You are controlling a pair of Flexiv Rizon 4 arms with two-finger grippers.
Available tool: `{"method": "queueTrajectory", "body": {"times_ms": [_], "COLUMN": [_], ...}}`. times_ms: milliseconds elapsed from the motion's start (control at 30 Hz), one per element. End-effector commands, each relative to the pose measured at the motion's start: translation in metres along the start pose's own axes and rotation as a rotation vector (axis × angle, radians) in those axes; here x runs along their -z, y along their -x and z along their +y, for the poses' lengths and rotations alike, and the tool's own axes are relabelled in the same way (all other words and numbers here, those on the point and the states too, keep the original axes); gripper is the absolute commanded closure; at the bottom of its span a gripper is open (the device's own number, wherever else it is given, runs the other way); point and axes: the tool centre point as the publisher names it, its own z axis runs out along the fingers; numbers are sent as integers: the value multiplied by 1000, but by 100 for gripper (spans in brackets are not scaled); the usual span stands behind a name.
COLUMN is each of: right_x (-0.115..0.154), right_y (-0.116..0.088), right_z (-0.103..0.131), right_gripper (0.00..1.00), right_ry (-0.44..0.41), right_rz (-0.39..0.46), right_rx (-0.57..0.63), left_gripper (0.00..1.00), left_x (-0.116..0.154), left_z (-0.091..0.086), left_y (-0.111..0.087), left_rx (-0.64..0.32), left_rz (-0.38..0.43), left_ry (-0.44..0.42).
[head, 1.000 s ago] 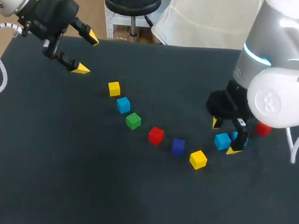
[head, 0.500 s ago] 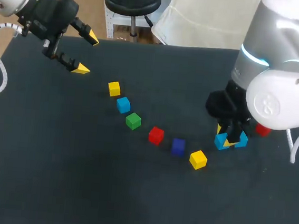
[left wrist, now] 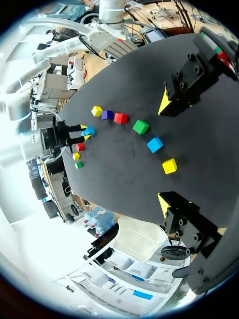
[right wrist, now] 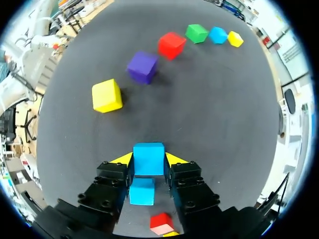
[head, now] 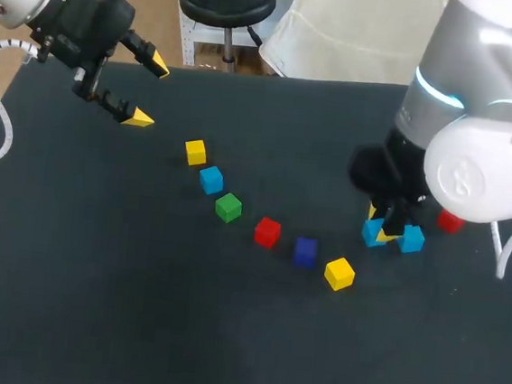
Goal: Place the blue cubes, place green cubes on the blue cubes, place the yellow cubes on the green cubes, then place the red cubes on the yellow cubes, and place purple cube on the red cubes.
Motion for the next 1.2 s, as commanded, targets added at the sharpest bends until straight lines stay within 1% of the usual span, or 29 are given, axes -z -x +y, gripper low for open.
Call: {"method": "queueTrajectory", "body": {"times_ms": [33,100,133,333,500,700,767,900,1133,1200], "right_x": [7,6,5,2,1,-4,-6,-11,-20,-22], "right_y": [18,27,30,50,65,83,87,95,105,107], "right_z": [6,0,-5,-27,-42,-62,-67,-76,-85,-86], "right_gripper": [100,100,100,100,100,100,100,100,100,100], "right_ry": [-75,-90,-95,-111,-109,-81,-70,-54,-45,-39], "right_rz": [23,27,7,-36,-67,-67,-53,-72,-75,-56], "right_rx": [-42,-69,-80,-142,-149,-156,-184,-214,-234,-242], "left_gripper": [0,0,0,0,0,0,0,0,0,0], "left_x": [0,0,0,0,0,0,0,0,0,0], "left_z": [-1,-1,-1,-1,-1,-1,-1,-1,-1,-1], "left_y": [-1,-1,-1,-1,-1,-1,-1,-1,-1,-1], "left_rx": [-3,-3,-3,-3,-3,-3,-3,-3,-3,-3], "left_rz": [-1,-1,-1,-1,-1,-1,-1,-1,-1,-1], "left_ry": [2,2,2,2,2,2,2,2,2,2]}}
